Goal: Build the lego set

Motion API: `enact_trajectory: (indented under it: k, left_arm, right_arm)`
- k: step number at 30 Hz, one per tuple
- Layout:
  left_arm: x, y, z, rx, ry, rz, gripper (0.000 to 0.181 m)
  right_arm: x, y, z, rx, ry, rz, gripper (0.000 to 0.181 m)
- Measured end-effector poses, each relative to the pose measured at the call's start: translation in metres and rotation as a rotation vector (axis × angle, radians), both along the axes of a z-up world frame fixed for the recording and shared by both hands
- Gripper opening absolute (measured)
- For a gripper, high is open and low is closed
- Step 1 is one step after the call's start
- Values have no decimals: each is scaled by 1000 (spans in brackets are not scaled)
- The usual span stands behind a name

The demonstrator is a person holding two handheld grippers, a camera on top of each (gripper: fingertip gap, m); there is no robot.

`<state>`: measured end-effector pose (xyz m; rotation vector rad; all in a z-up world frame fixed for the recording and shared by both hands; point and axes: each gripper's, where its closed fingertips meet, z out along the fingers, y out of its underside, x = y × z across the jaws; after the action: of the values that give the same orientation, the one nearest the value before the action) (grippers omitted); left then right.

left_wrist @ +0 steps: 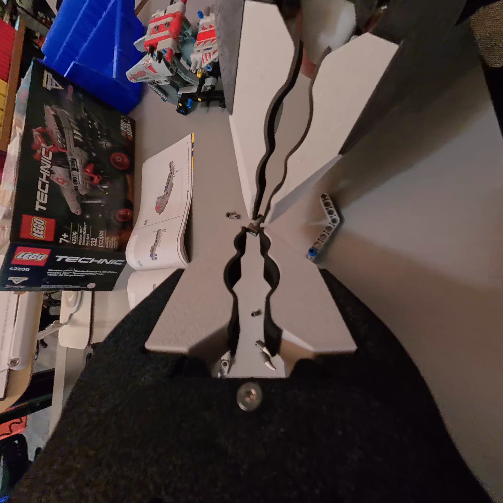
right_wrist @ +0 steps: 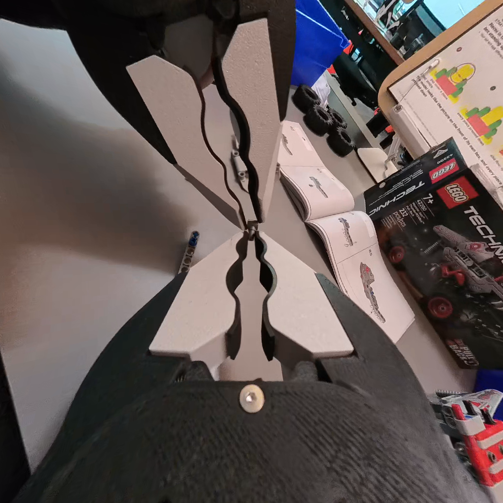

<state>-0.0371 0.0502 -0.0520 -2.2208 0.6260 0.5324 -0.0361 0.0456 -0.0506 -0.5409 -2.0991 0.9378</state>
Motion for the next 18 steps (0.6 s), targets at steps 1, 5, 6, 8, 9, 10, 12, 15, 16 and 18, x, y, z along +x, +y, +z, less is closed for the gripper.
enact_trajectory:
  k: [1,5,6,8,9,10,12,15,16,18]
  left_arm:
    - [3,0,1,5,3,-11,6]
    - [11,-2,4,10,3,-55,6]
    - [11,-2,6,16,14,-60,6]
    - [13,-3,6,7,32,-65,6]
    - [12,-4,6,2,51,-62,6]
    - [10,-5,6,-10,81,-51,6]
    - [9,-6,6,-30,119,-55,6]
    - [11,-5,5,-42,144,-67,6]
    - [12,-5,5,-45,155,-77,6]
    - [13,-5,6,-51,167,-92,6]
  right_arm:
    - [2,-1,-1,9,-3,6,3]
    - [6,-2,-6,70,-5,12,6]
    - [7,-3,-4,80,10,11,2]
    - [9,-3,-2,93,15,12,2]
    - [10,-3,-3,103,12,17,2]
    - [10,-3,-2,113,19,16,4]
    - [12,-5,0,112,25,21,9]
    - [11,-4,-3,132,22,15,3]
    - [11,-3,-3,132,21,14,3]
    - [12,-3,-4,139,23,19,2]
